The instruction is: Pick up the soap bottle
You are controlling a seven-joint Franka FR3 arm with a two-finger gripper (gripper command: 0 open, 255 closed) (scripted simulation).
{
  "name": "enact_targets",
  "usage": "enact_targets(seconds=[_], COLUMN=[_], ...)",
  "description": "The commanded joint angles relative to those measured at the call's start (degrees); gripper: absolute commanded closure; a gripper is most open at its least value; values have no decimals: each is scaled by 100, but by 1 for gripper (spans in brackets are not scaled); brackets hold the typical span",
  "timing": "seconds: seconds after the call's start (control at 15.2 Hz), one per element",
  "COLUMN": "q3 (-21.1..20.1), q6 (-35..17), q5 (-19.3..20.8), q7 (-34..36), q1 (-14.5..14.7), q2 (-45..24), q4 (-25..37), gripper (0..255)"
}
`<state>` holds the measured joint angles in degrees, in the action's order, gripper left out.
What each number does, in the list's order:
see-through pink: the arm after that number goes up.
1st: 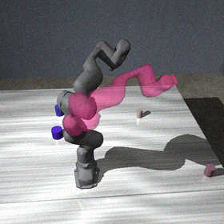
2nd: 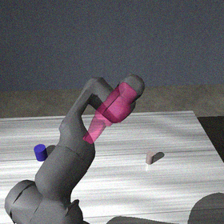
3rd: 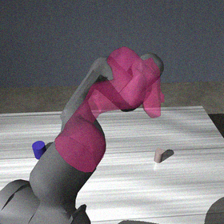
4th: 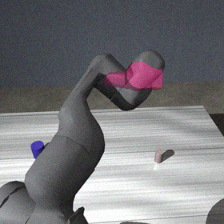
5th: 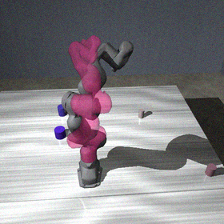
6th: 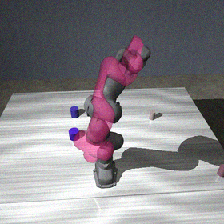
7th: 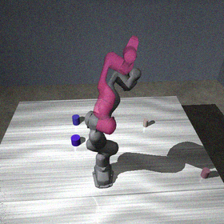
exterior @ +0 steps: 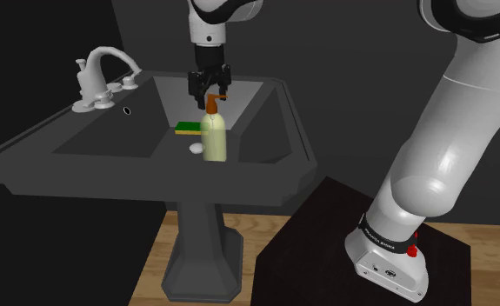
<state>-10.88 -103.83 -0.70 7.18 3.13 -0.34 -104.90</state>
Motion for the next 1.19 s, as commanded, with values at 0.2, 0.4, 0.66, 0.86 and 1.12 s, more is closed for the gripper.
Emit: enact_targets(seconds=[0.2,0.4,0.66,0.86,1.12], q3=[-4,-6,-1,0,0], q6=[-80,-81,-78,151,459], q5=[-1,-1,-3,-5,-4], q7=[8,11,0,1,5], q1=[4,6,1,0,0], q2=[-1,-3,13,26,26], q4=[-76,-75,-87,128,436], gripper=[255,255,255,255,255])
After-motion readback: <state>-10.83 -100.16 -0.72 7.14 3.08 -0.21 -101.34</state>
